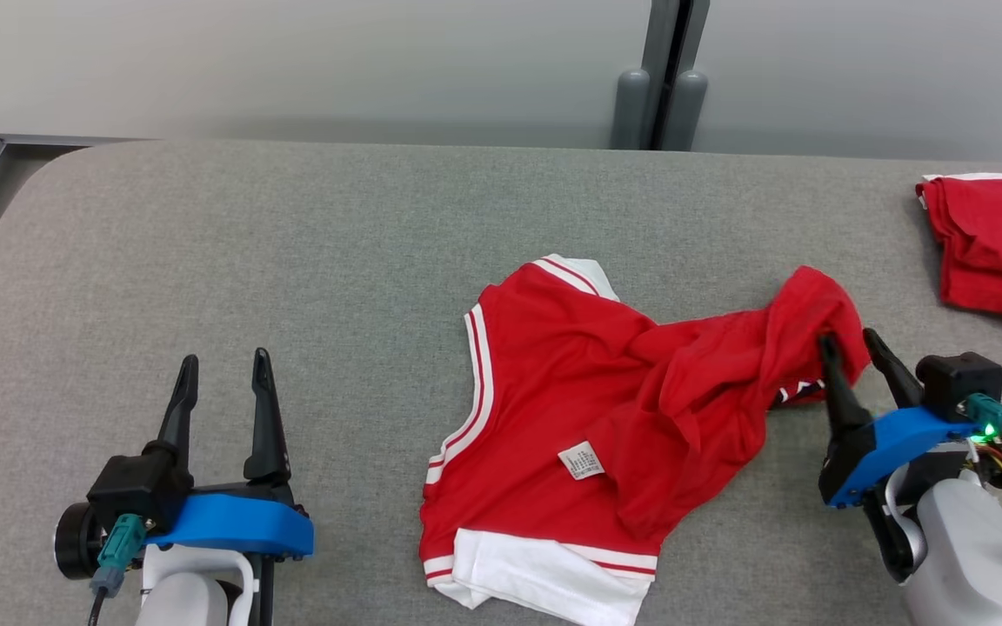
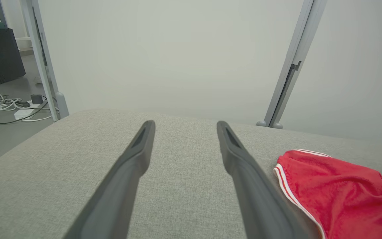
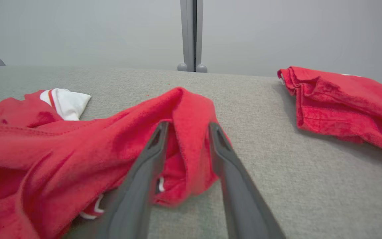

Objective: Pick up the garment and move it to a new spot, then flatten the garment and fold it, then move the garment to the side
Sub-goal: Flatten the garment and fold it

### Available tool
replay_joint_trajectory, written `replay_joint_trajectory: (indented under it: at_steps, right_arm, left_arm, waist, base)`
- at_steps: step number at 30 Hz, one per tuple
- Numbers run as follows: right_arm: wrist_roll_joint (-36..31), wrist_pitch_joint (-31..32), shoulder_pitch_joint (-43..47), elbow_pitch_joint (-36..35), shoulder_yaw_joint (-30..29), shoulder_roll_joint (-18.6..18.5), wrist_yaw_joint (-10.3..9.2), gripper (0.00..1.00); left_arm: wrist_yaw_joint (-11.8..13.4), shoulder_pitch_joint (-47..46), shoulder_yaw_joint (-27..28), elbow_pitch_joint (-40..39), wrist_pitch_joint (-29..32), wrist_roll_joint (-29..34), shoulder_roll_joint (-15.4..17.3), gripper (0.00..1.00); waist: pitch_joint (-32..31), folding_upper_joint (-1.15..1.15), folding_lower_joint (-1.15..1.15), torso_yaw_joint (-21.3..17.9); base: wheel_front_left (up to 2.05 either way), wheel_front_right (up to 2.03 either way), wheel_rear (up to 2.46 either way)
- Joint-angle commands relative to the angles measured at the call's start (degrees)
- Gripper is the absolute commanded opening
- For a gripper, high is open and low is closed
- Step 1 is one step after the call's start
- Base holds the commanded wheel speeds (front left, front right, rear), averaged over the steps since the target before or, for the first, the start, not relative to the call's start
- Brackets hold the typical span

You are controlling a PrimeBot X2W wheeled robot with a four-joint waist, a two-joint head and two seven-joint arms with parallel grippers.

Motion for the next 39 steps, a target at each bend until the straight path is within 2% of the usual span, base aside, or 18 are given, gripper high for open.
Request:
replay_joint_trajectory:
  at_steps: [1,6,15,27,31,39]
  right_arm:
    - [-0.5,-0.4,0.0,-0.6,0.0,0.8,0.01,1.00]
    - [-0.9,-0.4,1.4,-4.5,-1.8,1.3,0.01,1.00]
    - [-2.2,-0.4,8.8,-19.6,-5.0,3.5,0.01,1.00]
    - [-3.7,1.9,20.0,-34.9,-4.6,8.2,0.01,1.00]
    - [-3.3,3.4,23.6,-38.2,-4.9,8.8,0.01,1.00]
    - [-1.9,4.3,25.2,-39.2,-4.4,8.9,0.01,1.00]
  left_arm:
    - [-0.3,0.2,0.4,0.0,-0.3,0.5,0.0,1.00]
    - [-0.3,0.6,0.6,0.0,-0.3,0.8,0.2,1.00]
    - [-0.3,1.9,1.5,-0.6,-0.3,1.0,0.7,1.00]
    - [0.1,3.3,1.3,-1.0,-0.3,1.8,1.4,1.00]
    - [0.3,3.7,1.2,-1.2,-0.3,1.9,1.8,1.00]
    - [0.6,3.9,0.8,-1.3,-0.2,1.9,2.1,1.00]
  waist:
    - [-0.3,0.00,0.00,-0.5]
    - [-1.3,0.00,0.00,-1.8]
    - [-2.6,0.00,0.00,-4.3]
    - [-3.8,0.00,0.00,-5.3]
    - [-4.2,0.00,0.00,-5.2]
    - [-4.2,0.00,0.00,-5.3]
  base:
    - [0.00,0.00,0.00]
    - [0.00,0.00,0.00]
    - [0.00,0.00,0.00]
    - [0.00,0.00,0.00]
    - [0.00,0.00,0.00]
    - [0.00,0.00,0.00]
